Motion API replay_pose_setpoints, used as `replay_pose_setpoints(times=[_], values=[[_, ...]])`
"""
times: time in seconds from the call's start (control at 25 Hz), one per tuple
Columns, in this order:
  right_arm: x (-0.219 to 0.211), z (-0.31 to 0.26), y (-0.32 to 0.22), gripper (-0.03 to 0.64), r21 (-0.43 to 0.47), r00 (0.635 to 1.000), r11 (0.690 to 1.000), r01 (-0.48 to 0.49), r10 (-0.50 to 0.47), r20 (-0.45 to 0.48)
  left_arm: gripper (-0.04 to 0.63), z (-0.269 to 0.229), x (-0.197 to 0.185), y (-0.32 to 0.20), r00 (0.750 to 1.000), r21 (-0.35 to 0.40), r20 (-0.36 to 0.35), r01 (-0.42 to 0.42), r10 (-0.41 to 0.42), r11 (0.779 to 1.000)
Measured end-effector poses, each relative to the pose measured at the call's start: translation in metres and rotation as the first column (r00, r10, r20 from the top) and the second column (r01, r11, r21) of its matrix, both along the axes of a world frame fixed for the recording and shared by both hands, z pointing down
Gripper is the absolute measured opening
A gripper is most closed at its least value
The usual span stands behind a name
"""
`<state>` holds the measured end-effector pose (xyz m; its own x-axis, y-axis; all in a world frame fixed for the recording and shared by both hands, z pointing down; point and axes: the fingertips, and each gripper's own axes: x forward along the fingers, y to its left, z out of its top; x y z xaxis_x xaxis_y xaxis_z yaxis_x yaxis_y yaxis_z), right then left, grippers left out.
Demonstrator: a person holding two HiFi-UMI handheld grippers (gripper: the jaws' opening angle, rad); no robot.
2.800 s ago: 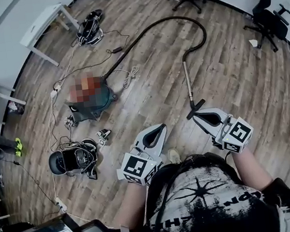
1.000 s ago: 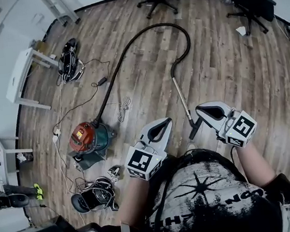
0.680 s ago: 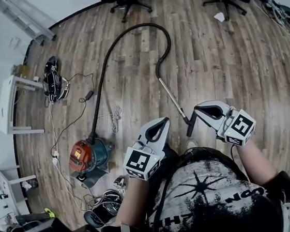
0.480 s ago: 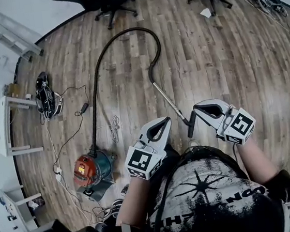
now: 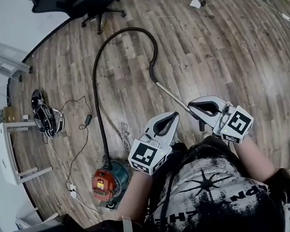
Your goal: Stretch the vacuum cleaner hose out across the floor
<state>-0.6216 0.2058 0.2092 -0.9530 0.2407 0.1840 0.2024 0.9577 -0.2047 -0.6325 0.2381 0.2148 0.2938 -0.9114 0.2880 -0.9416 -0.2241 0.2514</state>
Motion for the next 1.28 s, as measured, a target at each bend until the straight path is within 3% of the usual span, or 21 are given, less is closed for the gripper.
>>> replay_pose_setpoints(times=[0.28, 0.56, 0.72, 0.96, 1.16, 1.28], values=[[-0.005, 0.017, 0.006, 0.006, 0.028, 0.994, 0.996, -0.085, 0.086, -0.067, 0.000, 0.024, -0.009, 0.001, 0.993, -0.021, -0.037, -0.109, 0.108, 0.994], [0.028, 0.020, -0.023, 0.006, 0.037, 0.980, 0.982, -0.184, 0.186, -0.073, 0.000, 0.043, 0.028, -0.021, 0.980, -0.045, -0.066, -0.193, 0.190, 0.980], [0.060, 0.027, -0.033, 0.008, -0.014, 0.980, 0.982, -0.186, 0.184, -0.074, 0.000, 0.045, 0.057, -0.029, 0.980, -0.074, -0.069, -0.194, 0.189, 0.978], [0.092, 0.062, -0.043, 0.023, -0.060, 0.990, 0.994, -0.096, 0.089, -0.107, 0.000, 0.052, 0.072, -0.042, 0.996, -0.102, -0.017, -0.092, 0.091, 0.991], [0.072, 0.104, -0.043, 0.084, -0.010, 0.980, 1.000, -0.011, 0.009, -0.199, 0.000, 0.076, 0.061, -0.041, 0.998, -0.105, -0.045, -0.042, 0.038, 0.994], [0.058, 0.143, -0.045, 0.144, -0.001, 0.958, 1.000, -0.024, 0.023, -0.284, 0.000, 0.103, 0.049, -0.042, 0.996, -0.139, -0.041, -0.083, 0.078, 0.987]])
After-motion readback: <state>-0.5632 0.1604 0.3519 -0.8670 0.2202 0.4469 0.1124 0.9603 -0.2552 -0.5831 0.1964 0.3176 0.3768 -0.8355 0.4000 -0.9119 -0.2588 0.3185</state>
